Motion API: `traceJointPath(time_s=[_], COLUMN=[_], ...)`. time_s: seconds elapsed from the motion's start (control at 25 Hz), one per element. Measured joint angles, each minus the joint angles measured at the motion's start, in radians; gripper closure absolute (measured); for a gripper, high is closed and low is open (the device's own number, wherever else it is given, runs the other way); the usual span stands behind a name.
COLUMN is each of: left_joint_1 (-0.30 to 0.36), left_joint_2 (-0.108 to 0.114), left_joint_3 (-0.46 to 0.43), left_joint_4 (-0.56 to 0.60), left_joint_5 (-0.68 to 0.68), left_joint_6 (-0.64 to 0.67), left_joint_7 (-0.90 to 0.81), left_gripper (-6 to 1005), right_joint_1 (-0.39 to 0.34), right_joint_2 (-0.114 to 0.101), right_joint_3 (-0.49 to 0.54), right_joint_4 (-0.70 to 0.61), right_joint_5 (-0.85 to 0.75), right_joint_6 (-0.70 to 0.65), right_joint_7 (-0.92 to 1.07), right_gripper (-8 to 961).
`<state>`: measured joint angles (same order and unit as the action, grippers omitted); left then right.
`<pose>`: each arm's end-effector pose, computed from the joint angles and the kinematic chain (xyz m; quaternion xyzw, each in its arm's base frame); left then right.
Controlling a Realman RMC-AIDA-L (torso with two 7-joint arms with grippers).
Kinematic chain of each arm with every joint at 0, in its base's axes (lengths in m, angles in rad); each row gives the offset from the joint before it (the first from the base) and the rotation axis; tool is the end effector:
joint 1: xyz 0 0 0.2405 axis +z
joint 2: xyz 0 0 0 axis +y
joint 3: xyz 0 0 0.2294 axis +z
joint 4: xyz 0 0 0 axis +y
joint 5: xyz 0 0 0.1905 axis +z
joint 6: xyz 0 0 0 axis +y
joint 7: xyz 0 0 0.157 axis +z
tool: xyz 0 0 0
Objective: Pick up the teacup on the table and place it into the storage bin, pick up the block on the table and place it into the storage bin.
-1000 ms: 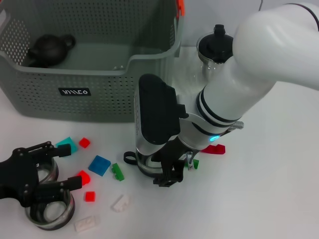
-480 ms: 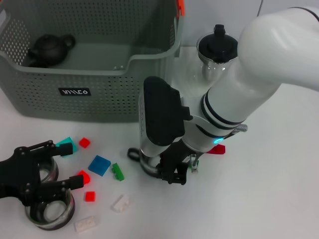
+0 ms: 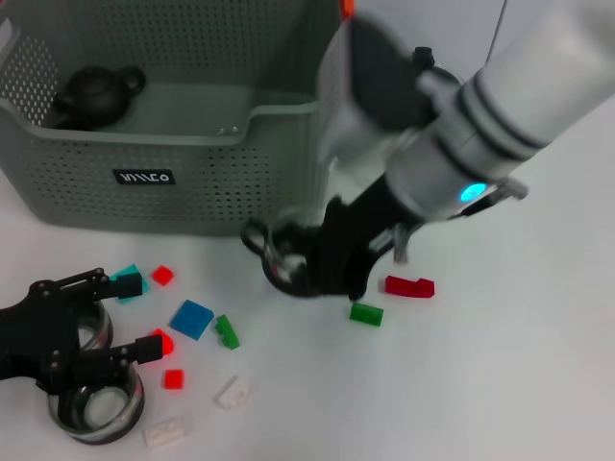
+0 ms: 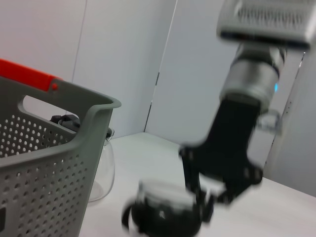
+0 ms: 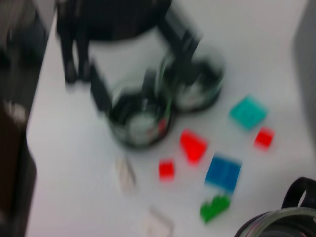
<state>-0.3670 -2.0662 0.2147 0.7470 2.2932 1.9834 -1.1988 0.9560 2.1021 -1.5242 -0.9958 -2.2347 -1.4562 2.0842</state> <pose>-0.2763 0.2230 0.0505 -0.9233 -0.2189 -0.2845 0.1366 0.0716 0.3238 -0.0749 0.9934 -0.0258 0.1103 0.0162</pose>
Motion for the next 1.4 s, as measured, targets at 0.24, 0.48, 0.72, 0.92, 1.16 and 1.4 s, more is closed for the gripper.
traceJointPath(time_s=[0.24, 0.48, 0.72, 0.92, 1.16, 1.4], left_joint_1=[-0.001, -0.009, -0.029, -0.034, -0.037, -0.038], left_joint_2=[0.0, 0.0, 0.001, -0.001, -0.002, -0.002], left_joint_3=[-0.008, -0.015, -0.016, -0.016, -0.015, -0.024], left_joint_4=[0.0, 0.0, 0.0, 0.0, -0.018, -0.028], left_joint_5=[0.0, 0.0, 0.0, 0.0, 0.0, 0.0], left_joint_6=[-0.01, -0.02, -0.02, -0.02, -0.024, -0.036], left_joint_7=[0.004, 0.004, 0.001, 0.0, -0.001, -0.002], left_gripper=[126, 126, 126, 126, 126, 126], right_joint_1=[-0.124, -0.183, -0.147, 0.02, 0.273, 0.413], right_joint_2=[-0.012, -0.028, -0.031, -0.042, 0.007, 0.01], right_joint_3=[0.391, 0.561, 0.587, 0.505, 0.456, 0.296], right_joint_4=[-0.106, -0.085, -0.089, -0.069, 0.045, 0.419], right_joint_5=[0.229, 0.554, 0.704, 0.415, -0.057, -0.066], right_joint_6=[-0.125, -0.233, -0.087, 0.192, 0.396, 0.725], right_joint_7=[-0.097, -0.229, -0.221, -0.051, 0.177, 0.196], right_gripper=[896, 896, 895, 895, 895, 896])
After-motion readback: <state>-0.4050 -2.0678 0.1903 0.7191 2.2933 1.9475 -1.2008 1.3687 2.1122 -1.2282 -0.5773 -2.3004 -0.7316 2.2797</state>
